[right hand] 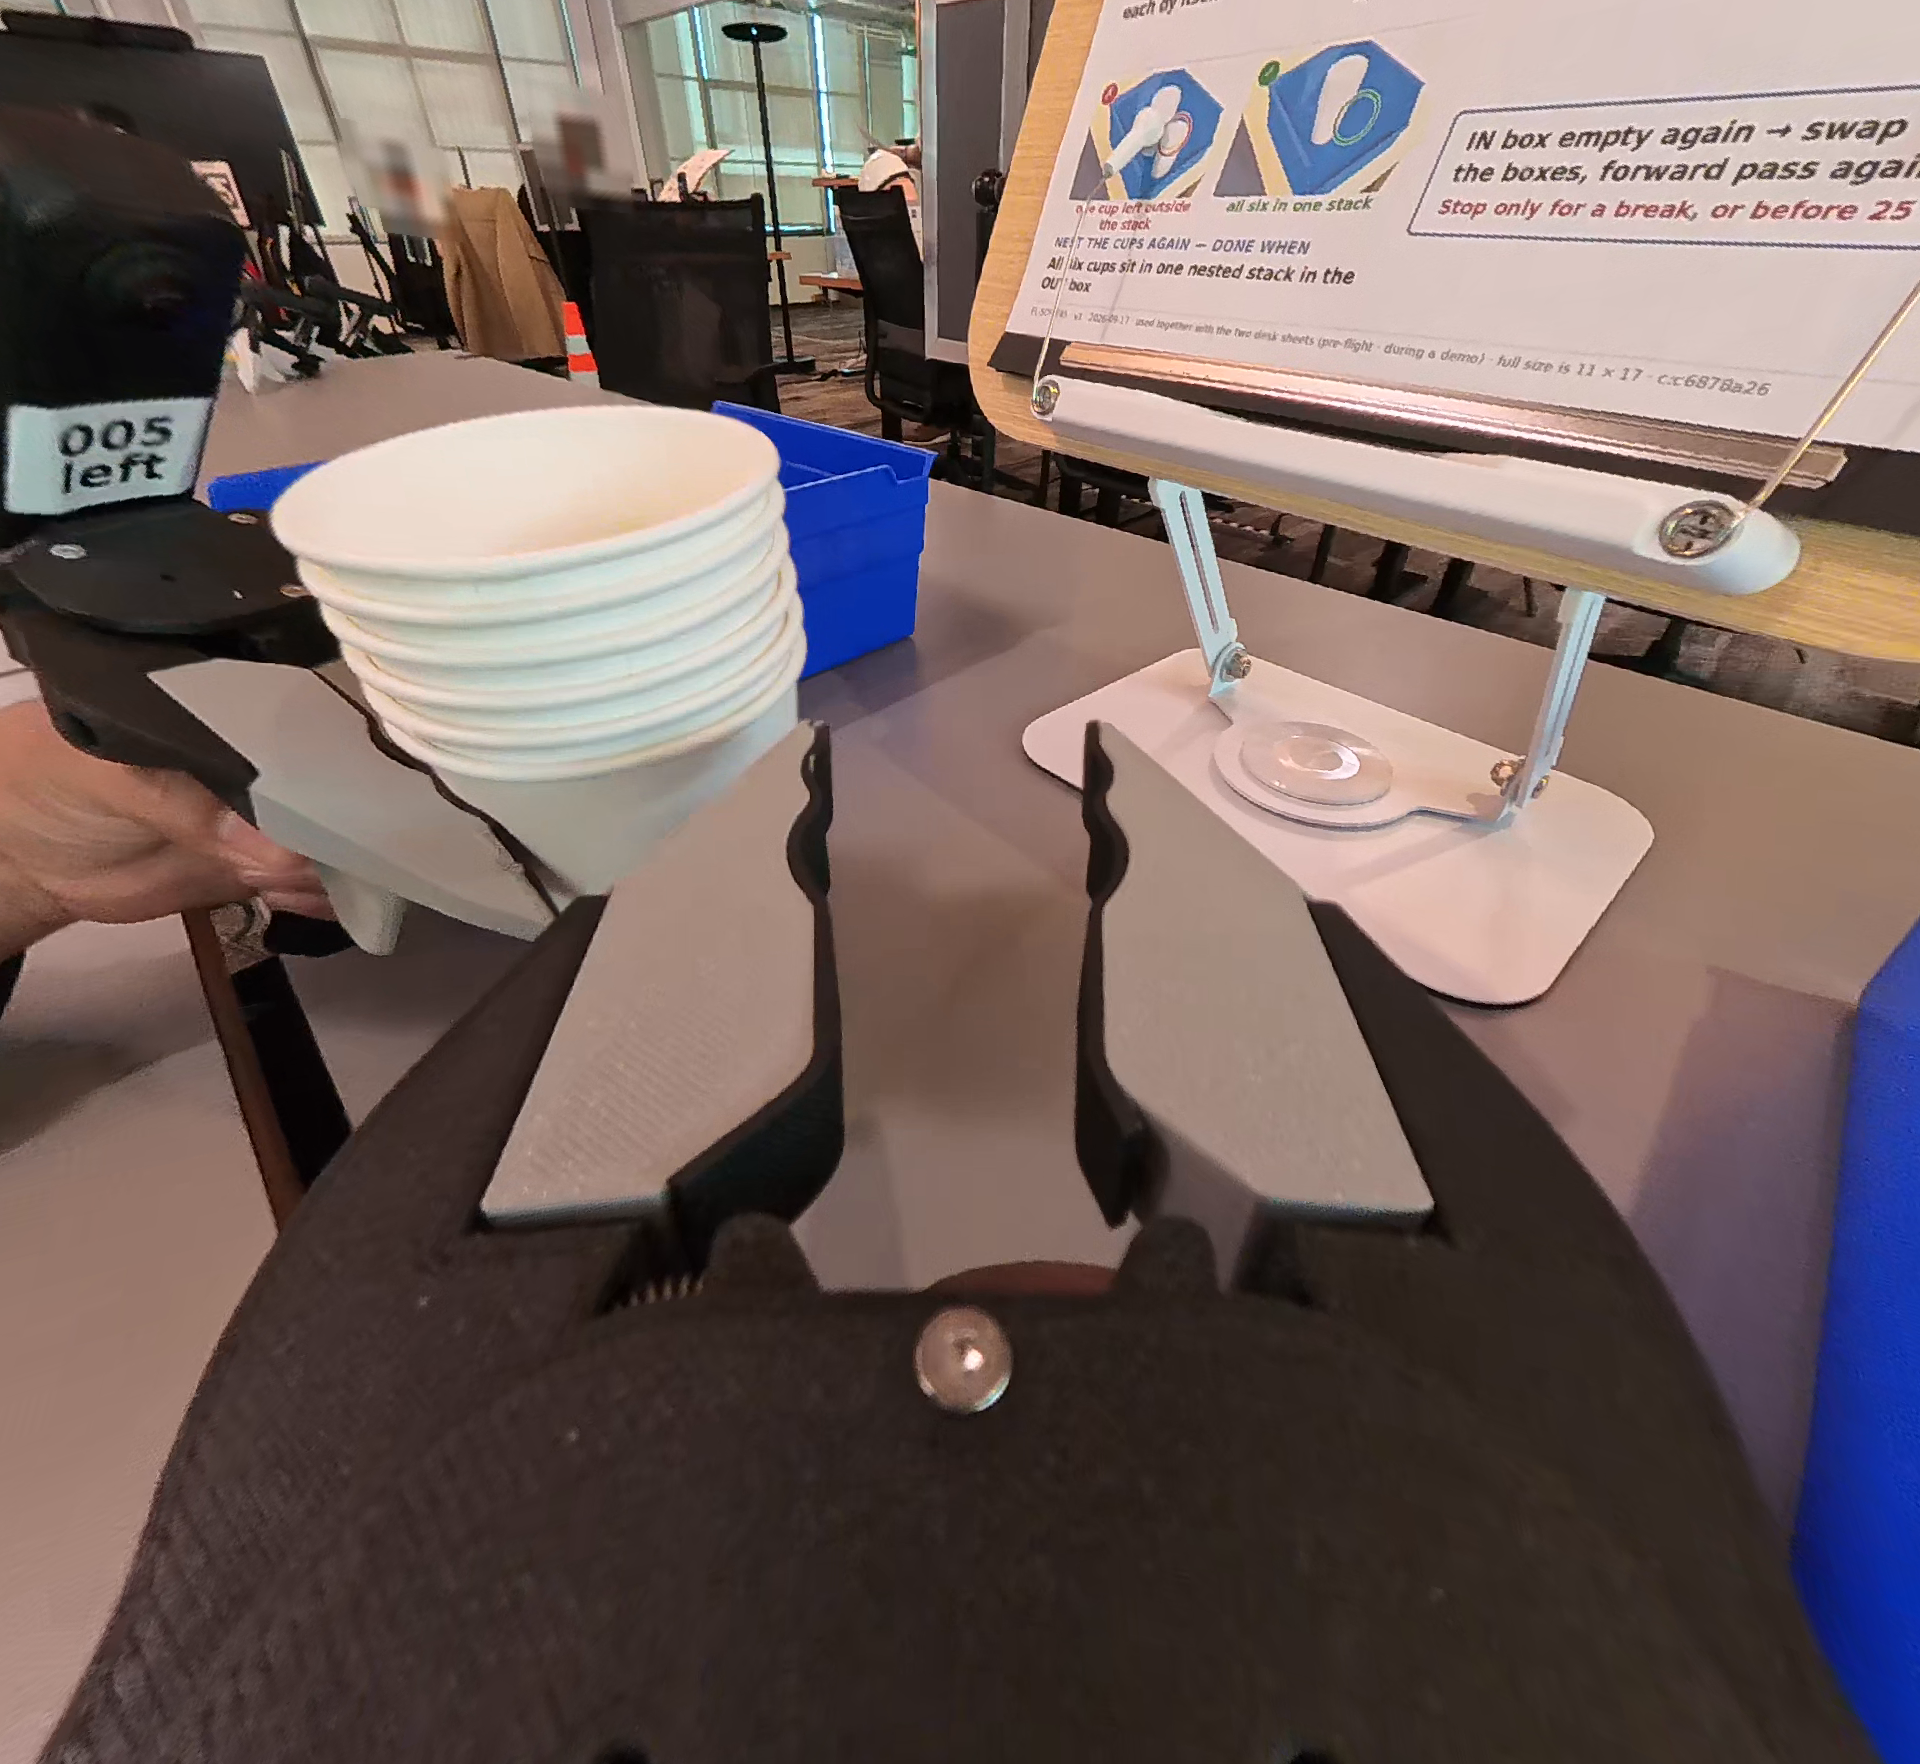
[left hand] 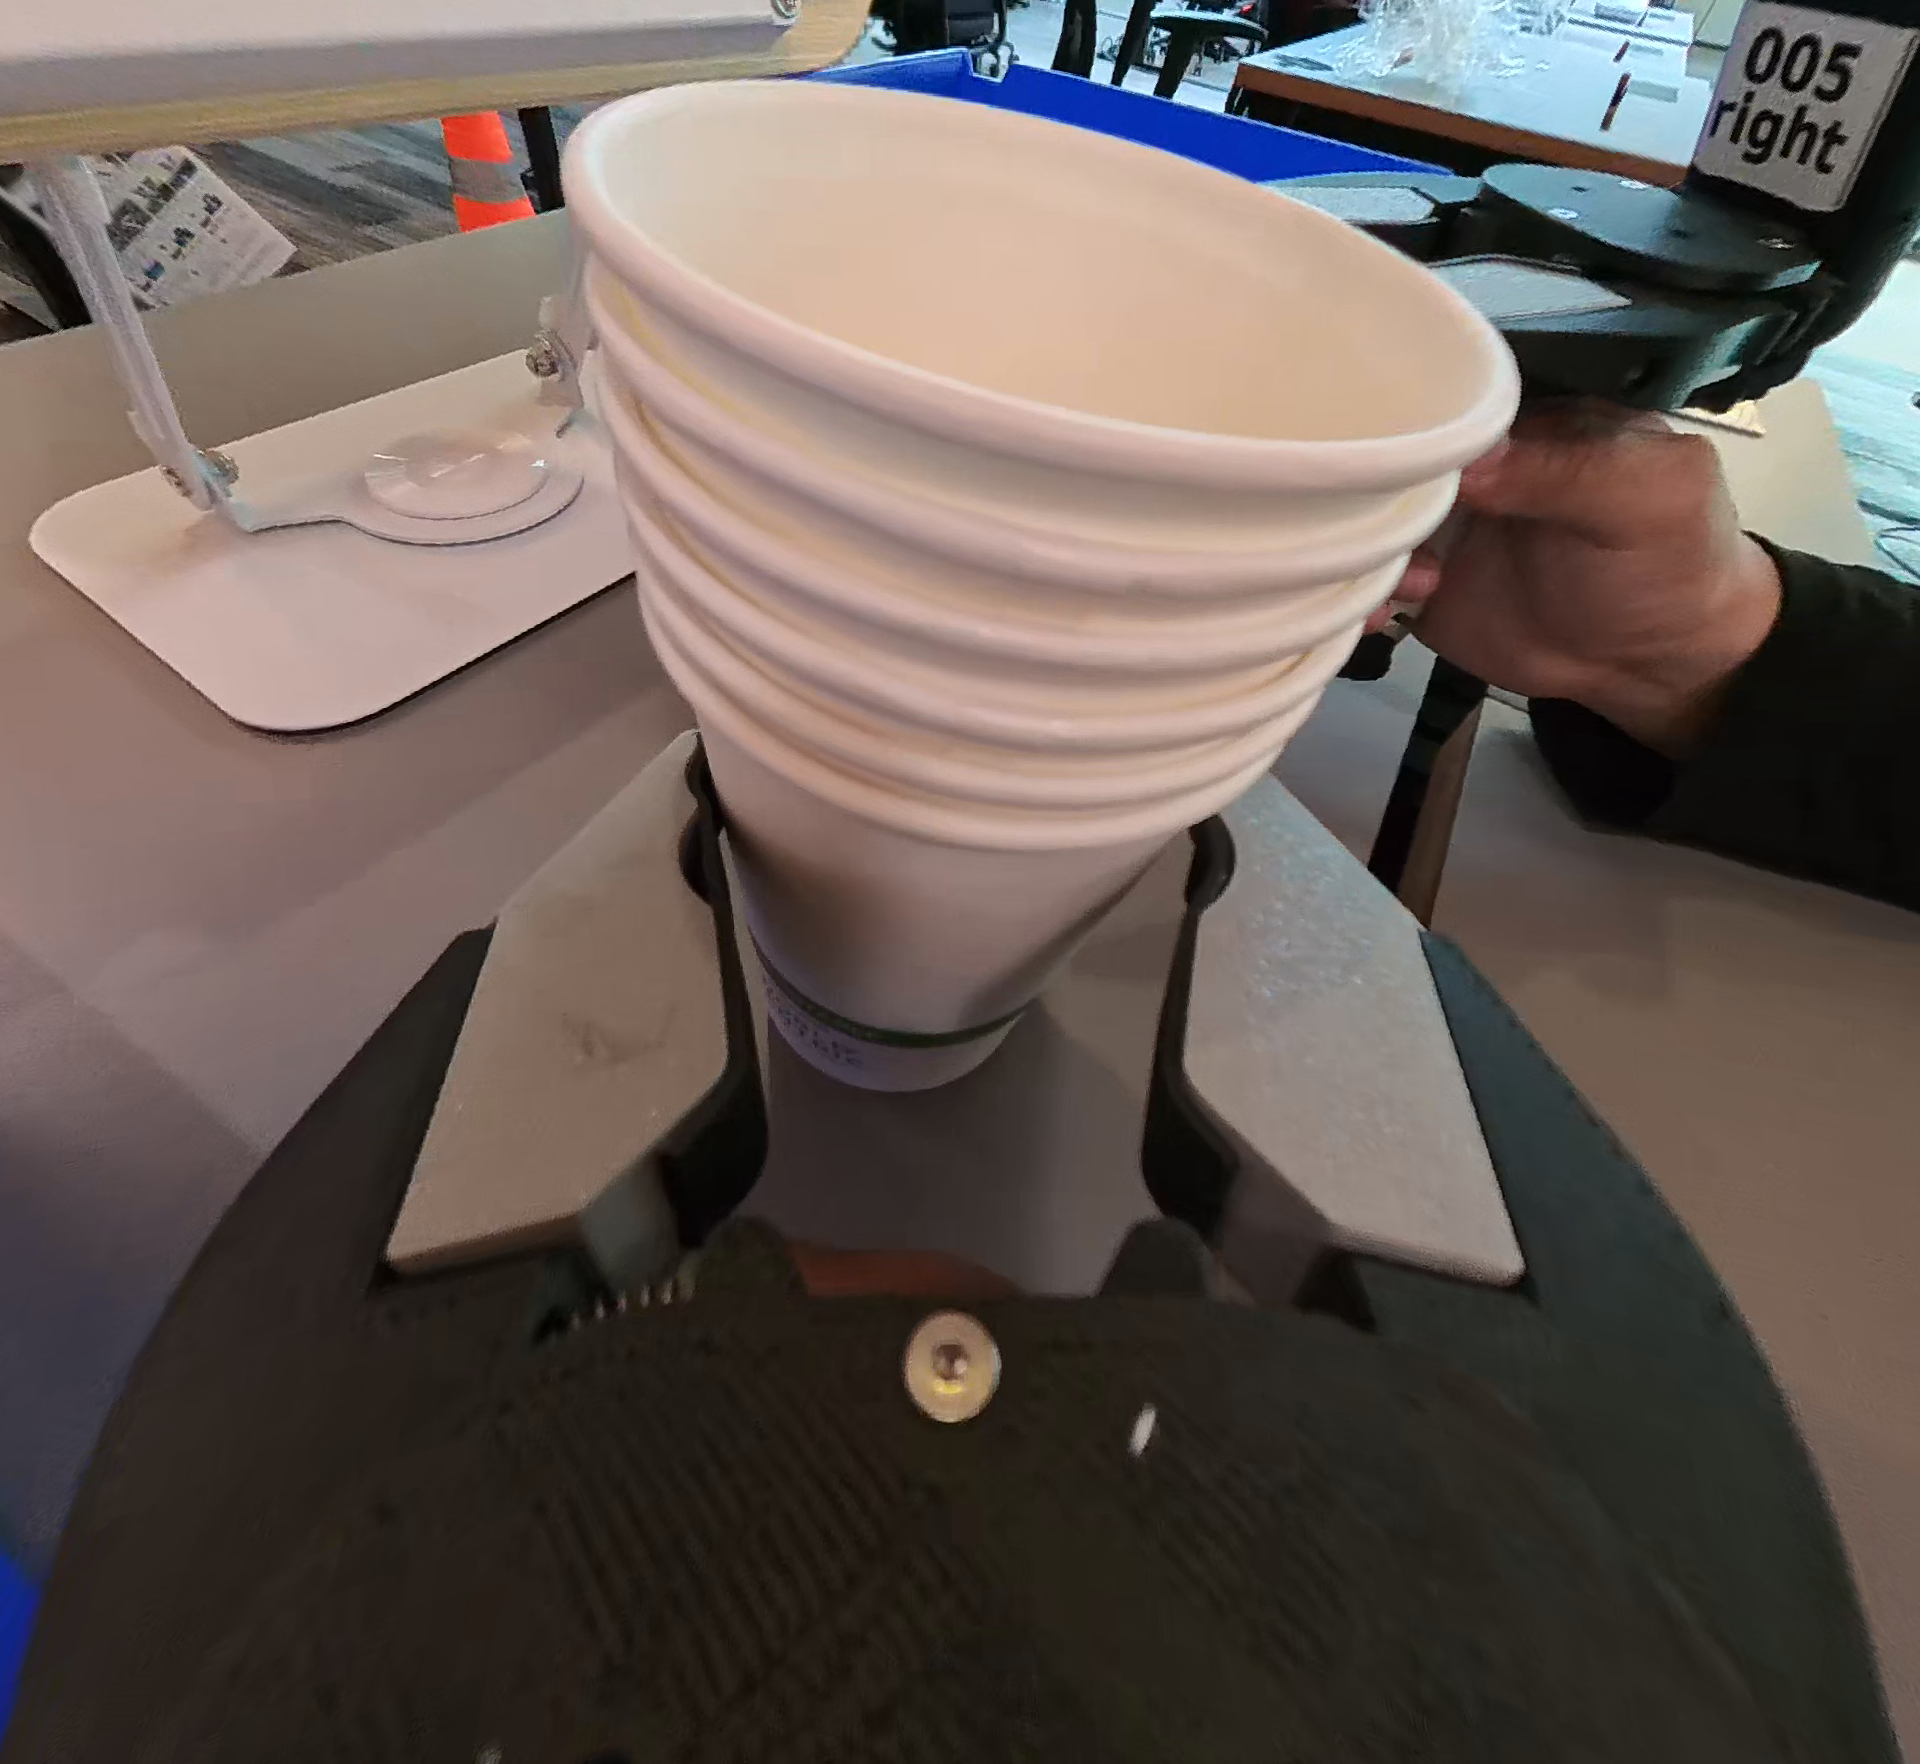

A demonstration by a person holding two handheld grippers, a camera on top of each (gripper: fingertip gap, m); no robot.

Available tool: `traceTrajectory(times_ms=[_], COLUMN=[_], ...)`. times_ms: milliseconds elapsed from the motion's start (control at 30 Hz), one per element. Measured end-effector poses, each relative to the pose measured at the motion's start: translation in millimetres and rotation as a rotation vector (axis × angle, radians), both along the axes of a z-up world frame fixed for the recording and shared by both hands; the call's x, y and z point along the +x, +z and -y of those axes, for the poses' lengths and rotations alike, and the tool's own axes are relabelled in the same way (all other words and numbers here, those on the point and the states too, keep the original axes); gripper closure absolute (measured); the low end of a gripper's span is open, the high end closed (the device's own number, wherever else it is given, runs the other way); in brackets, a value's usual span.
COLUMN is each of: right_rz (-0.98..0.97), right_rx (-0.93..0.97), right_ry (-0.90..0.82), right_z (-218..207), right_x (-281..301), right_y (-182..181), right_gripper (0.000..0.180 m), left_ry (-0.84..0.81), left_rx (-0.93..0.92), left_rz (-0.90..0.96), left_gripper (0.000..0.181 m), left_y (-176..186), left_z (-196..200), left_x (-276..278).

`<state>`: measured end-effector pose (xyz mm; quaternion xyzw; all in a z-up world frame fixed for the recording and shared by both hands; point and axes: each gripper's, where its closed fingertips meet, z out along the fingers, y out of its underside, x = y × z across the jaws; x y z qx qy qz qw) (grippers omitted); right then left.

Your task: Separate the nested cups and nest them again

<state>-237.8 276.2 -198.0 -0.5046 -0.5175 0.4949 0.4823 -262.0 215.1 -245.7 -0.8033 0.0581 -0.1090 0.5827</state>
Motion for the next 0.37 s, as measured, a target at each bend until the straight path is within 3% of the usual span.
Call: traceTrajectory(times_ms=[200, 367], right_rz=[-0.047, -0.139], right_rx=[-0.031, -0.073], right_ry=[0.071, 0.232], right_z=[6, 29], right_x=[6, 21], right_y=[12, 39], right_gripper=[0.135, 0.134], left_ry=[-0.010, 0.019], left_rx=[0.030, 0.030], left_rz=[-0.007, -0.054], left_gripper=[0.092, 0.092], left_y=[2, -1], left_z=[-3, -8], left_x=[6, 5])
